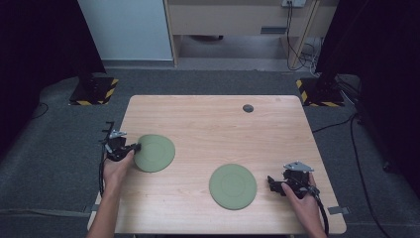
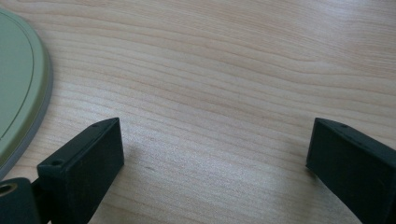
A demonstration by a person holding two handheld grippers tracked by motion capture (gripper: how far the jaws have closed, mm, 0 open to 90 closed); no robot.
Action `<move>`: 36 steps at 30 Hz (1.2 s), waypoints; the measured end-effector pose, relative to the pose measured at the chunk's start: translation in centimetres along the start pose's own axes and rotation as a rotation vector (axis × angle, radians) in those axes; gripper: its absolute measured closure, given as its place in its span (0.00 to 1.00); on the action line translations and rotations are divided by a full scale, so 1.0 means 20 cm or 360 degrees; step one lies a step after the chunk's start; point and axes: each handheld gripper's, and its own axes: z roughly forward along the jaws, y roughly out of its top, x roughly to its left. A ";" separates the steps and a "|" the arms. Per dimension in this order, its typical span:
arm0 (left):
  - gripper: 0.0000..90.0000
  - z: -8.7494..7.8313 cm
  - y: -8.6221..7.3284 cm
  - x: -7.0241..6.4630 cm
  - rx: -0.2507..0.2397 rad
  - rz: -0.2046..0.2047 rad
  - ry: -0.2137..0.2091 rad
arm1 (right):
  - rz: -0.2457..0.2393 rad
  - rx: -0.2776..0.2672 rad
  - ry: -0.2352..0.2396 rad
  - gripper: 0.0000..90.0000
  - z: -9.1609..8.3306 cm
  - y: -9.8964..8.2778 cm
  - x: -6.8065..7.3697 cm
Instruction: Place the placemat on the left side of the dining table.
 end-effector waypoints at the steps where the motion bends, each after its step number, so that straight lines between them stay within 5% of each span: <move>1: 0.93 0.00 0.00 0.00 0.0002 -0.0006 -0.0001 | 0.0002 0.0002 0.0000 0.05 0.00 0.00 0.00; 27: 0.87 0.02 -0.02 0.03 -0.0003 -0.0016 0.0050 | 0.0003 0.0007 0.0004 0.04 0.00 0.00 0.00; 36: 0.76 -0.01 -0.02 0.02 -0.0016 0.0040 0.0135 | 0.0004 0.0010 0.0007 0.04 0.00 0.00 0.00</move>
